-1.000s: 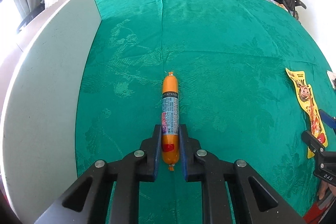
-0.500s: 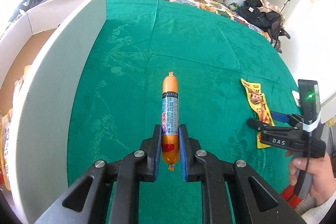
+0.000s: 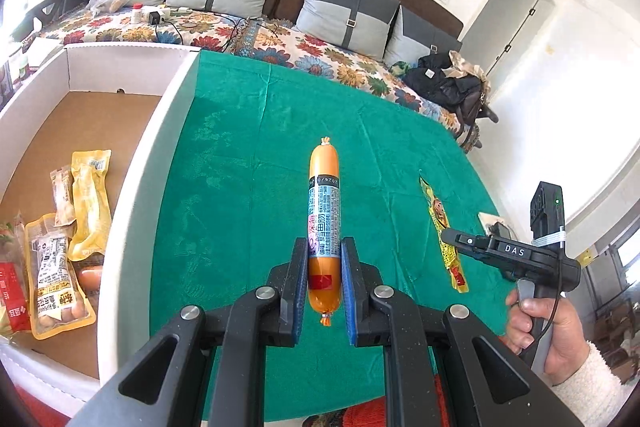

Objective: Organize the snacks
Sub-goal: 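Carry the sausage stick and snack strip bag over the box with both grippers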

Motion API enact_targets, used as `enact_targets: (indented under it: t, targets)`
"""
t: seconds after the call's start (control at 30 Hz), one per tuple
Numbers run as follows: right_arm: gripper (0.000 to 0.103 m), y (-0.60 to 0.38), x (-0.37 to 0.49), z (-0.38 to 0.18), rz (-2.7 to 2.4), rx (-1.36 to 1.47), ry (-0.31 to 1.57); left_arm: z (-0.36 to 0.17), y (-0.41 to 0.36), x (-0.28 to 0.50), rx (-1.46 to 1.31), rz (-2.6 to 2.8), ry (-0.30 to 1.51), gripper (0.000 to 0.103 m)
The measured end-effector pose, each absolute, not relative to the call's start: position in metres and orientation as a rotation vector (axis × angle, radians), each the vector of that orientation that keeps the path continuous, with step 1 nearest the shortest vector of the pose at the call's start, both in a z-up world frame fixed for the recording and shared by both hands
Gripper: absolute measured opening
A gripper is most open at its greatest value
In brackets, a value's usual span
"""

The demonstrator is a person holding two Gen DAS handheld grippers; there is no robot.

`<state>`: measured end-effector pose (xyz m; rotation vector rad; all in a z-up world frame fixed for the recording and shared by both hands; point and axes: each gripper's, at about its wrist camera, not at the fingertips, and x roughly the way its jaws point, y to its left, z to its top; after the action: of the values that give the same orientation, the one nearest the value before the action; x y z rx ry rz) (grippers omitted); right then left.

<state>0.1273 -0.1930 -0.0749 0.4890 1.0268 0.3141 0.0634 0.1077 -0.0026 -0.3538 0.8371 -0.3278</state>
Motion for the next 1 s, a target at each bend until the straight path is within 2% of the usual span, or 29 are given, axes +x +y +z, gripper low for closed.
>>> enact_targets:
  t: [0.17,0.33,0.5,0.63,0.67,0.7,0.73,0.77,0.83,0.9,0.97,1.0]
  targets:
    - [0.045,-0.134,0.122,-0.014,0.48,0.471,0.946,0.027,0.182,0.054,-0.387,-0.215,0.764,0.015]
    - [0.045,-0.029,0.12,0.034,0.682,0.388,0.899,0.026,0.266,0.052,-0.386,-0.042,0.759,0.015]
    - [0.046,0.08,0.112,0.047,0.816,0.234,0.88,-0.007,0.32,0.049,-0.354,0.11,0.828,0.015]
    - [0.047,0.144,0.111,0.021,0.85,0.144,0.905,-0.039,0.333,0.04,-0.317,0.167,0.877,0.015]
    - [0.049,0.154,0.112,0.011,0.855,0.124,0.912,-0.045,0.334,0.038,-0.306,0.178,0.882,0.018]
    - [0.055,0.164,0.113,0.0,0.855,0.11,0.925,-0.05,0.334,0.035,-0.296,0.181,0.888,0.022]
    - [0.057,0.171,0.112,-0.013,0.854,0.1,0.946,-0.053,0.331,0.038,-0.283,0.188,0.897,0.039]
    - [0.057,0.177,0.111,-0.025,0.853,0.091,0.98,-0.056,0.33,0.036,-0.27,0.202,0.9,0.065]
    - [0.057,0.176,0.109,-0.043,0.849,0.091,1.032,-0.053,0.328,0.025,-0.244,0.229,0.86,0.084]
    - [0.057,0.165,0.109,-0.04,0.832,0.11,1.0,-0.046,0.323,0.013,-0.213,0.248,0.805,0.086]
    - [0.057,0.153,0.107,-0.023,0.815,0.107,0.933,-0.037,0.317,0.008,-0.179,0.269,0.779,0.093]
    - [0.064,0.146,0.105,-0.013,0.803,0.101,0.896,-0.03,0.313,0.006,-0.158,0.278,0.764,0.094]
